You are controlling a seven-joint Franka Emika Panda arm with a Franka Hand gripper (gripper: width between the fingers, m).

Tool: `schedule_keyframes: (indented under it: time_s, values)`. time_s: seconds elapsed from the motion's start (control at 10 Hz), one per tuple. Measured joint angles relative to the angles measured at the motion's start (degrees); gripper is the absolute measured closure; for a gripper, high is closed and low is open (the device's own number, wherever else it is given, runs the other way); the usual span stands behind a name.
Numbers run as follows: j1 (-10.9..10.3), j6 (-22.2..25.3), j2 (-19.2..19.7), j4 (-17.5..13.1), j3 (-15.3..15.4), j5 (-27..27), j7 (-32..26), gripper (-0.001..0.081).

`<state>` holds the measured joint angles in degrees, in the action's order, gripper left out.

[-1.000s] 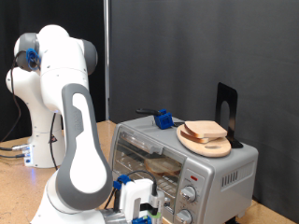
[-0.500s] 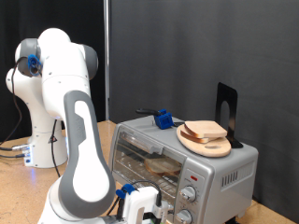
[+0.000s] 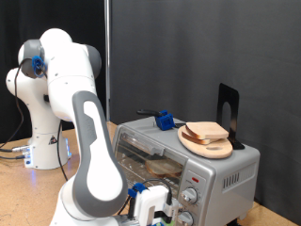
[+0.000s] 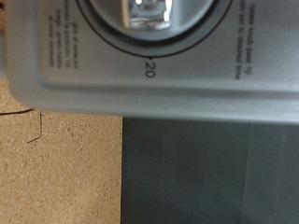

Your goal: Make a piece of toast with the oven

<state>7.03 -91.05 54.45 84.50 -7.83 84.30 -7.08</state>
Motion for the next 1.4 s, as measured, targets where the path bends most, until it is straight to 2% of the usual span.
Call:
schedule_keyframes:
  time_s: [0.3, 1.4]
  values:
    - [-0.89, -1.32, -0.02, -0.33, 0.79, 0.42, 0.03, 0.0011]
    - [-0.83, -1.29, -0.24, 0.29, 0.84, 0.45, 0.34, 0.0011]
